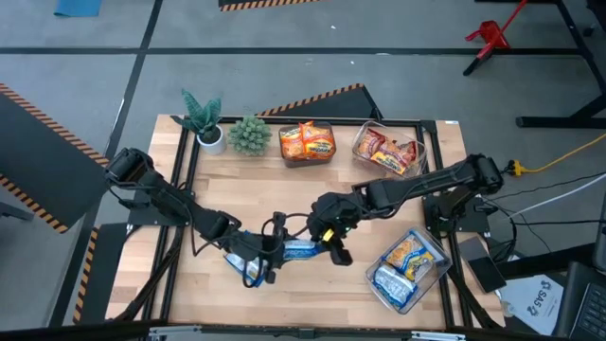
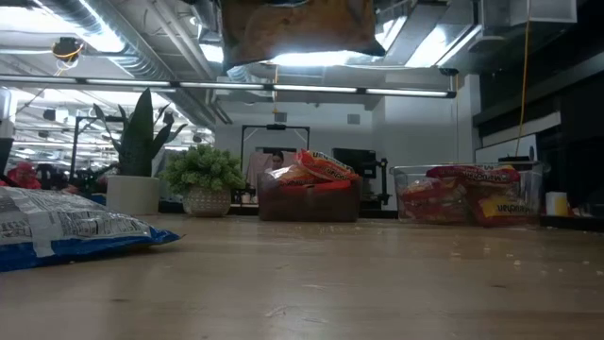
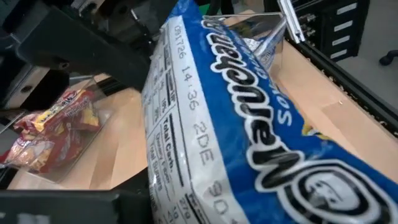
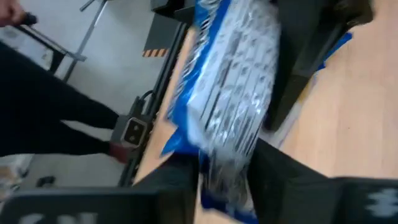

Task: Sort Maruchan noodles
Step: Put the blue noodle pack into the bottom transparent bin

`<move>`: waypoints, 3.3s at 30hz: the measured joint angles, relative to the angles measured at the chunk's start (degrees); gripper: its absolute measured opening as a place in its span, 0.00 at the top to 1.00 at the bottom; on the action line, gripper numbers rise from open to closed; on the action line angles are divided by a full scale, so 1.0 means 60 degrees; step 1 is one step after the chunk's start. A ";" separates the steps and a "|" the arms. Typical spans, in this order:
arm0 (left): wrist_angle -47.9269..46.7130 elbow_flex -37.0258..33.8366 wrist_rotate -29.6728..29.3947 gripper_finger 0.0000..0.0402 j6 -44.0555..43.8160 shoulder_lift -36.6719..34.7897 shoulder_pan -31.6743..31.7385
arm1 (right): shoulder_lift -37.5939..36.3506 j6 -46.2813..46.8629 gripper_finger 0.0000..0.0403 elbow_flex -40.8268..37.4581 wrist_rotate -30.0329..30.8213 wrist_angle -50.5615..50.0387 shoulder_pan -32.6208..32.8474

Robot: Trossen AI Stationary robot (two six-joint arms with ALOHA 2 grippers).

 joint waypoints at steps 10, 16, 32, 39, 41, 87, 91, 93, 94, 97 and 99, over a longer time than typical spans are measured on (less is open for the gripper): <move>-0.0073 -0.0011 -0.0588 0.59 -0.0472 0.0006 0.0149 | -0.1143 0.0338 0.41 0.0018 -0.1242 -0.1777 -0.0164; 0.0442 -0.0011 -0.0493 0.59 -0.2848 0.0006 0.0567 | -0.2162 0.1034 0.31 0.0013 -0.1143 -0.3076 -0.0142; 0.3454 0.1427 0.0670 0.59 -0.8599 0.1333 0.2131 | -0.5803 0.3170 0.30 0.0007 0.0940 -0.3848 -0.0146; 0.3406 0.4025 0.1099 0.59 -0.8644 0.3309 0.2154 | -0.6547 0.3190 0.30 0.0007 0.1946 -0.3662 -0.0149; 0.3470 0.4825 0.1348 0.59 -0.8648 0.3940 0.2161 | -0.6654 0.3187 0.30 0.0007 0.2053 -0.3622 -0.0149; 0.2577 1.0484 0.1586 0.51 -0.9803 0.9143 0.2096 | -0.6661 0.2976 0.30 0.0004 0.2232 -0.3689 -0.0149; 0.2490 1.0484 0.1578 0.44 -0.9803 0.9143 0.2004 | -0.6661 0.2983 0.30 0.0004 0.2237 -0.3678 -0.0149; 0.2417 1.0484 0.1592 0.41 -0.9806 0.9143 0.1972 | -0.6661 0.2991 0.30 0.0004 0.2239 -0.3678 -0.0149; 0.2381 1.0484 0.1610 0.39 -0.9813 0.9143 0.1950 | -0.6661 0.2992 0.30 0.0004 0.2243 -0.3678 -0.0149; 0.2164 1.0484 0.1686 0.34 -0.9873 0.9139 0.1920 | -0.6661 0.2998 0.30 0.0000 0.2252 -0.3678 -0.0149; 0.2106 1.0484 0.1947 0.31 -1.0062 0.9143 0.1917 | -0.6661 0.2998 0.30 0.0000 0.2259 -0.3689 -0.0149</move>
